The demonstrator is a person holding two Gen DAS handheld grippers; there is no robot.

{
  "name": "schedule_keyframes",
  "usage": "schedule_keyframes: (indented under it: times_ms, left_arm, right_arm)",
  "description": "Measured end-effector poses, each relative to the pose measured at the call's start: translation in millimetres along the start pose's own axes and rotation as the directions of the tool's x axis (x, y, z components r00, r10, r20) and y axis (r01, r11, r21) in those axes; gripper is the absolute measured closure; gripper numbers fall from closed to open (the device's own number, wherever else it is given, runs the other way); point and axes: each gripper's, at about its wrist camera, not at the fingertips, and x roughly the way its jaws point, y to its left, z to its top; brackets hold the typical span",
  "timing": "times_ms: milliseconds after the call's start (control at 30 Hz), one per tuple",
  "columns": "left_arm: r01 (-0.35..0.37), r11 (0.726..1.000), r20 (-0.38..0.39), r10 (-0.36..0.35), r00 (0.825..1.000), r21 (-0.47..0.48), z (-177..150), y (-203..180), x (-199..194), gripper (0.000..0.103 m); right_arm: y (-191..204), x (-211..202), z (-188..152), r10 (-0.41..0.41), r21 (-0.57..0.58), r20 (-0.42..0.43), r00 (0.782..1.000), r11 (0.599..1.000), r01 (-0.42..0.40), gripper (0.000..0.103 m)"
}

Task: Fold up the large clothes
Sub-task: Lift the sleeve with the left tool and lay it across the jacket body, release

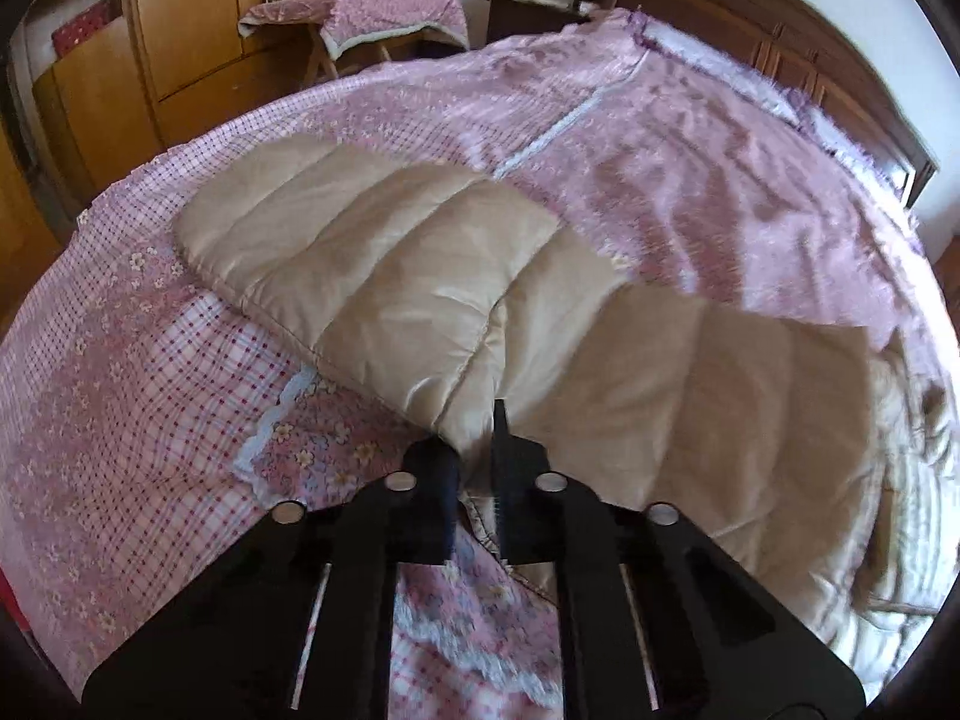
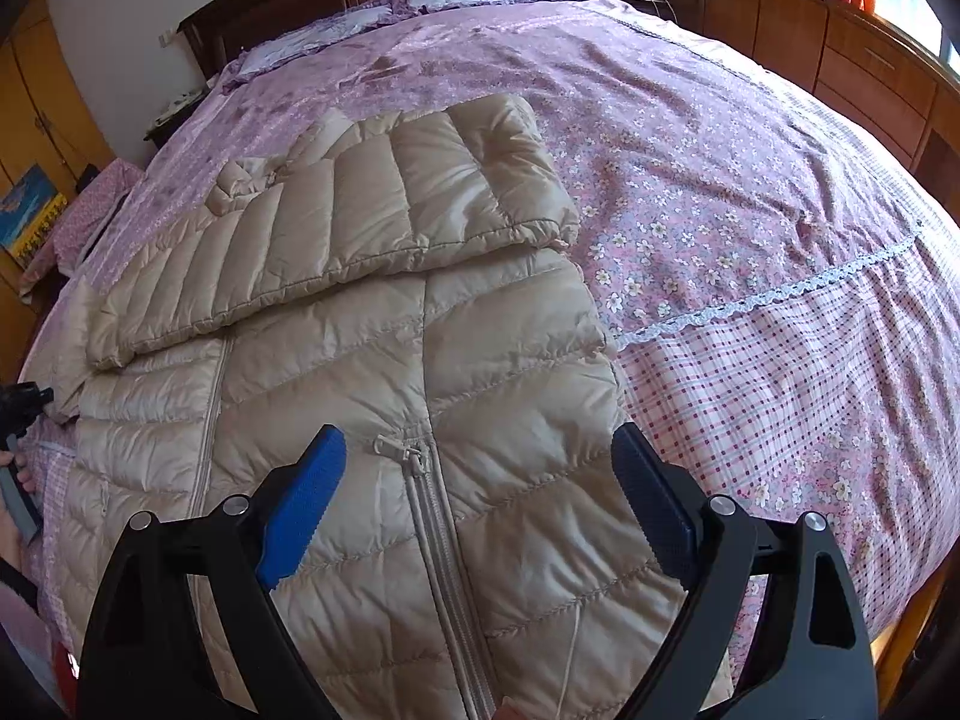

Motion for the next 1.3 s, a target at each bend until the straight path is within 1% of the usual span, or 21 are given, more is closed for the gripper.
schedule_keyframes:
  times_ms: [200, 400, 533, 633, 767, 867, 1000, 1133, 1300]
  left_arm:
    - [0.034, 0.999, 0.092, -0.036, 0.995, 0.020, -8, 2, -43, 0.098]
    - [0.079, 0.996, 0.168, -0.084, 0.982, 0.035, -11, -1, -86, 0.098]
    - [0.113, 0.992, 0.213, -0.121, 0.969, 0.050, -11, -8, -114, 0.098]
    - [0.138, 0.988, 0.251, -0.150, 0.956, 0.065, -12, -17, -136, 0.098]
    - [0.176, 0.979, 0.299, -0.199, 0.933, 0.100, -13, -32, -169, 0.098]
    - [0.198, 0.972, 0.316, -0.229, 0.921, 0.127, -15, -44, -185, 0.098]
    - [0.228, 0.957, 0.322, -0.277, 0.906, 0.180, -22, -67, -203, 0.098]
    - [0.262, 0.937, 0.309, -0.326, 0.893, 0.229, -31, -92, -209, 0.099]
    - [0.319, 0.906, 0.273, -0.393, 0.878, 0.278, -46, -126, -212, 0.099]
  right_arm:
    - [-3, -1, 1, 0.017, 0.008, 0.008, 1.000, 1.000, -0.017, 0.016]
    - [-3, -2, -1, 0.036, 0.010, 0.012, 0.999, 0.999, -0.036, 0.016]
    - [-3, -6, -1, 0.045, 0.008, 0.018, 0.999, 0.999, -0.045, 0.016]
    - [-4, -10, -1, 0.047, 0.006, 0.026, 0.999, 0.999, -0.048, 0.016]
    - [-7, -14, 0, 0.049, 0.003, 0.033, 0.998, 0.999, -0.049, 0.016]
    - [-9, -17, -1, 0.071, 0.007, 0.028, 0.997, 0.997, -0.071, 0.016]
    - [-11, -20, -3, 0.092, 0.009, 0.032, 0.995, 0.996, -0.092, 0.016]
    - [-13, -24, -3, 0.099, 0.012, 0.040, 0.994, 0.995, -0.100, 0.016]
    - [-18, -31, -4, 0.102, 0.023, 0.056, 0.993, 0.994, -0.104, 0.016]
